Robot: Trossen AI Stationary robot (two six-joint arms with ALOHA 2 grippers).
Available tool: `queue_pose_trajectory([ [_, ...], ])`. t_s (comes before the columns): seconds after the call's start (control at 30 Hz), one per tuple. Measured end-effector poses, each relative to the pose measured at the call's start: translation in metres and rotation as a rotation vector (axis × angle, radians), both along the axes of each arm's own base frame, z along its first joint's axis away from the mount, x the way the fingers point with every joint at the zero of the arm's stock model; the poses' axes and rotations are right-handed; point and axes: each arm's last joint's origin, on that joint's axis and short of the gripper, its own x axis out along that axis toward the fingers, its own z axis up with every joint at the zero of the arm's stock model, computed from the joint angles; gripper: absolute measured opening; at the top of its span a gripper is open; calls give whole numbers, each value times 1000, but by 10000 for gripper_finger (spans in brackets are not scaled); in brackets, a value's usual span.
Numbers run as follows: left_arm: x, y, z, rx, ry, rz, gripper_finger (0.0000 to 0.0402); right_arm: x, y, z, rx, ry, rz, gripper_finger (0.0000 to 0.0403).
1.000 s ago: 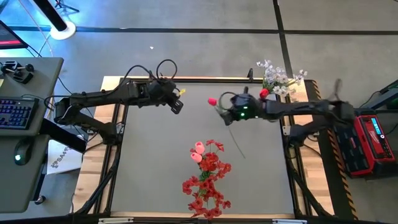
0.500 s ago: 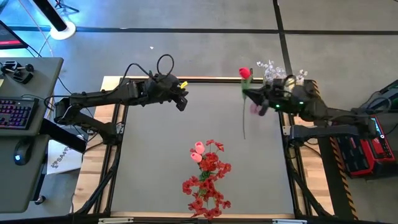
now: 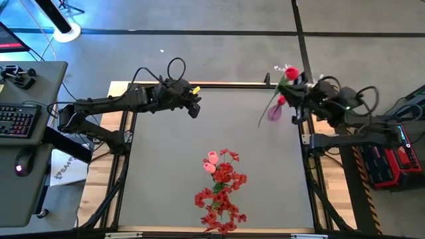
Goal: Sort flowers into vase by color
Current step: Put the red flower into the purple vase
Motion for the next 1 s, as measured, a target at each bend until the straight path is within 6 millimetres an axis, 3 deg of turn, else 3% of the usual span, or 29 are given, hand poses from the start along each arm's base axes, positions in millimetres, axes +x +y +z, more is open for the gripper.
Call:
queue_pose_trajectory([
  [0.17, -1, 2, 0, 1, -1, 6, 90, -2, -4, 33, -159, 75, -253, 0],
  [0.47, -1, 3, 0, 40, 35, -21, 90, -12, -9, 90, -188, 41, -548, 0],
  [0.57, -2, 5, 0, 46, 40, -19, 90, -17, -16, 95, -128, 60, -719, 0],
  [0.77, -5, 14, -1, 74, 64, -12, 90, -26, -30, 96, -11, 5, -896, 0],
  [1.0, -11, 29, -1, 36, 51, -22, 90, -31, -49, 92, 38, -2, -1009, 0],
])
